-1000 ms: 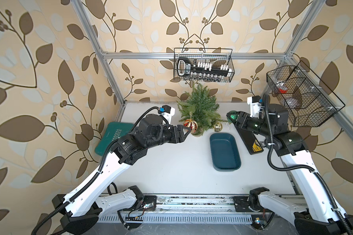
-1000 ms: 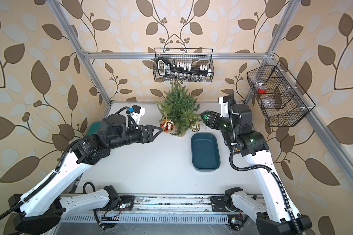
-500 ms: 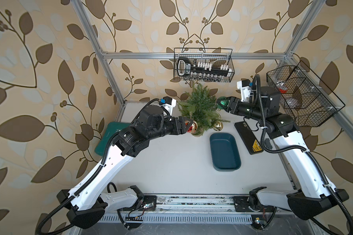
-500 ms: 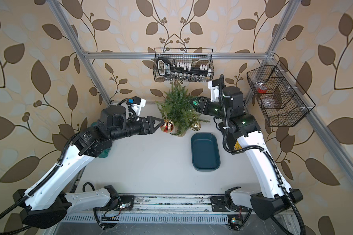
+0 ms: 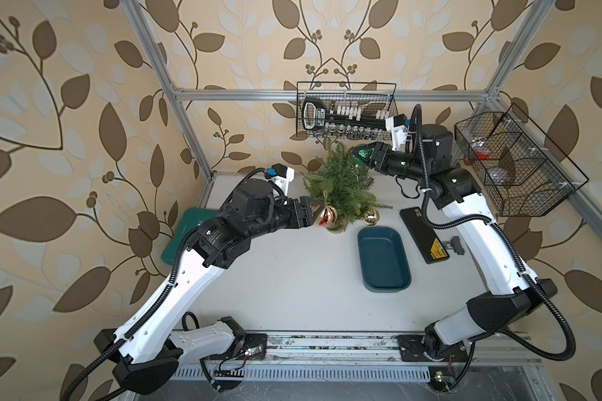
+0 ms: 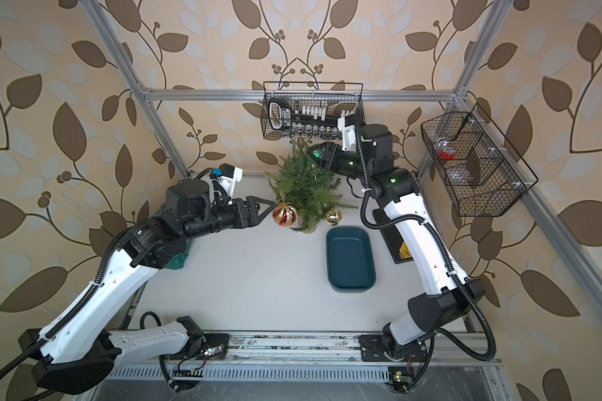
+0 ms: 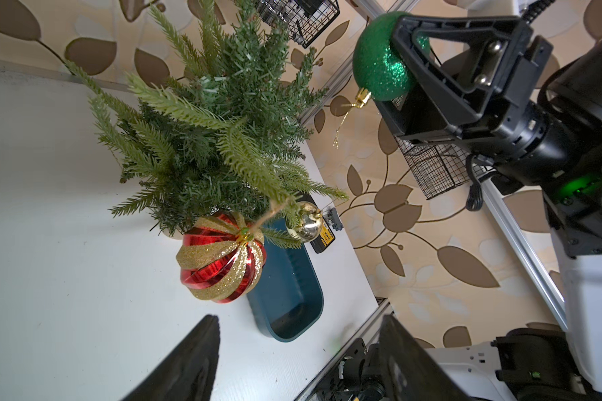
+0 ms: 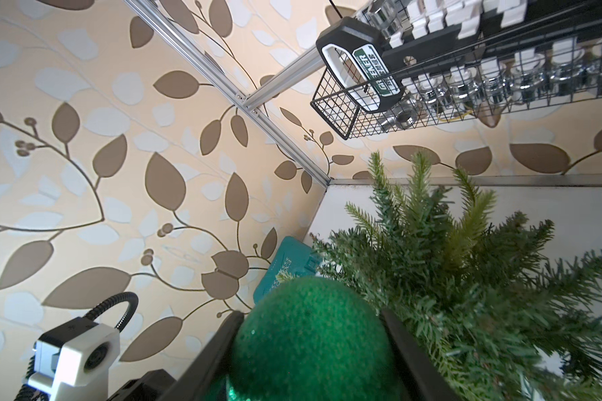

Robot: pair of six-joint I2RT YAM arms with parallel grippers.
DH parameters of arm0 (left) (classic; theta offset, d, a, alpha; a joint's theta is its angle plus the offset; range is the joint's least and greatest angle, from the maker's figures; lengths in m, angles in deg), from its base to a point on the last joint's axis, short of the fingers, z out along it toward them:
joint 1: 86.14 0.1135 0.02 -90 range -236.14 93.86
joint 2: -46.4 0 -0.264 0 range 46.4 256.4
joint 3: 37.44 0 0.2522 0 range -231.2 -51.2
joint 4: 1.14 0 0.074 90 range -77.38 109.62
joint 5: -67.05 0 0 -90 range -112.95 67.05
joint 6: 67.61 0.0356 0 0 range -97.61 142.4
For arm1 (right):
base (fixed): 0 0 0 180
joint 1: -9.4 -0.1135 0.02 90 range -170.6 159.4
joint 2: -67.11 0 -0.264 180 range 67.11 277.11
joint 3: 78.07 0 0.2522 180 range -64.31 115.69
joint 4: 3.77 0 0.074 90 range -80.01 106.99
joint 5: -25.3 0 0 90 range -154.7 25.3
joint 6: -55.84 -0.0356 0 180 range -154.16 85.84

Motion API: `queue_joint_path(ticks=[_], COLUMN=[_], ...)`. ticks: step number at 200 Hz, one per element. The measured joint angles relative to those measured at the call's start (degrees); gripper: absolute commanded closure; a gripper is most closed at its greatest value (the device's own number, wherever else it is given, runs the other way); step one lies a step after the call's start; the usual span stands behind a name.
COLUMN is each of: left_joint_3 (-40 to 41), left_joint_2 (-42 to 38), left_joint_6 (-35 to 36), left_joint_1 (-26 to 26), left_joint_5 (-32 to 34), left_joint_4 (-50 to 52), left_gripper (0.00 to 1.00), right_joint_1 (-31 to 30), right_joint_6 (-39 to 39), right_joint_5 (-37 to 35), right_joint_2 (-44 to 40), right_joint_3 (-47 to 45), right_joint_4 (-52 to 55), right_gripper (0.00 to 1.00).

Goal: Decorate the small christmas tree with ornaments
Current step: Hang an ornament on the christmas tree.

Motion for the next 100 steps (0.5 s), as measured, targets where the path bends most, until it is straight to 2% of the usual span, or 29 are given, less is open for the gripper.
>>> queue_joint_path(ticks=[100], left_joint_3=[1.81], left_joint_2=[-0.48], left_joint_6=[-0.85], left_joint_1=[0.74], left_joint_5=[-1.25], left_joint_4=[0.07], left_gripper=[0.27], right_joint_1=[-0.22], right_joint_6=[-2.14], right_joint_5=[-0.9], right_joint_2=[8.07], right_joint_3=[8.46], right_joint_4=[-0.09], right_gripper=[0.44])
